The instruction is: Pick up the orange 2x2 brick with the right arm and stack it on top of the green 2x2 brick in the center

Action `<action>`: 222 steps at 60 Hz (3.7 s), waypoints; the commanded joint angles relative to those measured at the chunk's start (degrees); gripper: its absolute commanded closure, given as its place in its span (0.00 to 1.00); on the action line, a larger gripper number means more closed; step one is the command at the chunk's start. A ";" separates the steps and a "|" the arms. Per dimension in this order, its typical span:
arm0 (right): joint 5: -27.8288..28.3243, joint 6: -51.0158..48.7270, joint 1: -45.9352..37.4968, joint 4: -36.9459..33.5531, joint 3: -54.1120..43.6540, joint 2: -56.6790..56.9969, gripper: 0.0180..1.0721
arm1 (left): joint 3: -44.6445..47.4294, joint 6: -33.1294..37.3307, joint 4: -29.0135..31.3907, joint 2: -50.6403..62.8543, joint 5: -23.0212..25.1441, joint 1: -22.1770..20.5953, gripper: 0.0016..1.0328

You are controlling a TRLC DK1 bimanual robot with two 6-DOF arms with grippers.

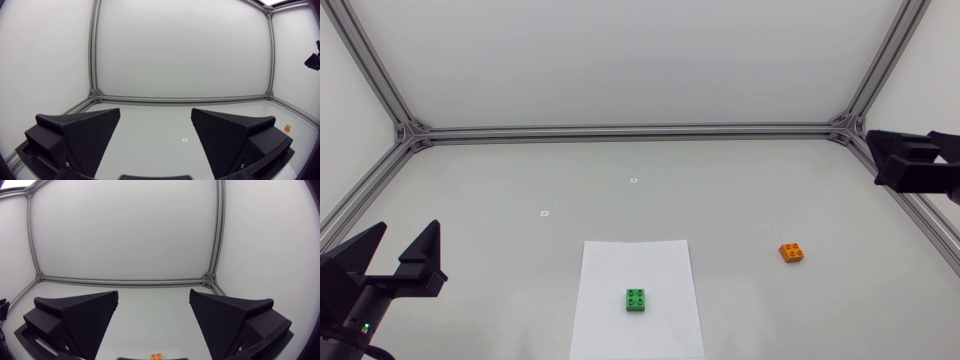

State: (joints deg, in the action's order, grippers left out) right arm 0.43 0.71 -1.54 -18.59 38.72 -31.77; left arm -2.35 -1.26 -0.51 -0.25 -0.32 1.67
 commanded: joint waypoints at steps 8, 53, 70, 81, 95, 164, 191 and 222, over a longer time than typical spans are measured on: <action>3.88 1.40 -1.01 -9.45 10.59 -12.53 0.04 | 2.35 0.73 0.87 -0.45 0.23 0.17 0.04; 3.79 -8.62 -4.08 -40.91 32.74 -43.90 0.05 | 2.35 0.73 0.87 -0.45 0.32 0.17 0.04; 2.65 -12.22 -4.00 -38.89 28.43 -49.18 0.05 | 2.35 0.73 0.87 -0.45 0.23 0.17 0.04; 2.03 -12.31 -3.12 -36.52 25.35 -52.17 0.05 | 2.35 0.73 0.78 -0.45 0.23 0.17 0.04; 2.39 -12.75 -3.29 -33.18 20.87 -56.82 0.05 | 2.35 0.73 0.87 -0.45 0.23 0.17 0.04; 0.36 -8.62 -3.47 -21.49 18.76 -70.71 0.26 | 2.35 0.73 0.87 -0.45 0.23 0.17 0.04; 0.36 -8.53 -2.77 -21.31 18.94 -70.71 0.40 | 2.35 0.73 0.87 -0.45 0.23 0.17 0.04; 0.28 -8.53 -2.15 -20.79 18.67 -71.06 0.44 | 2.35 0.73 0.87 -0.45 0.23 0.17 0.04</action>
State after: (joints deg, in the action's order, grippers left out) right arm 1.21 -8.99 -3.79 -39.86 57.52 -101.71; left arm -2.35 -1.26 -0.51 -0.25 -0.32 1.67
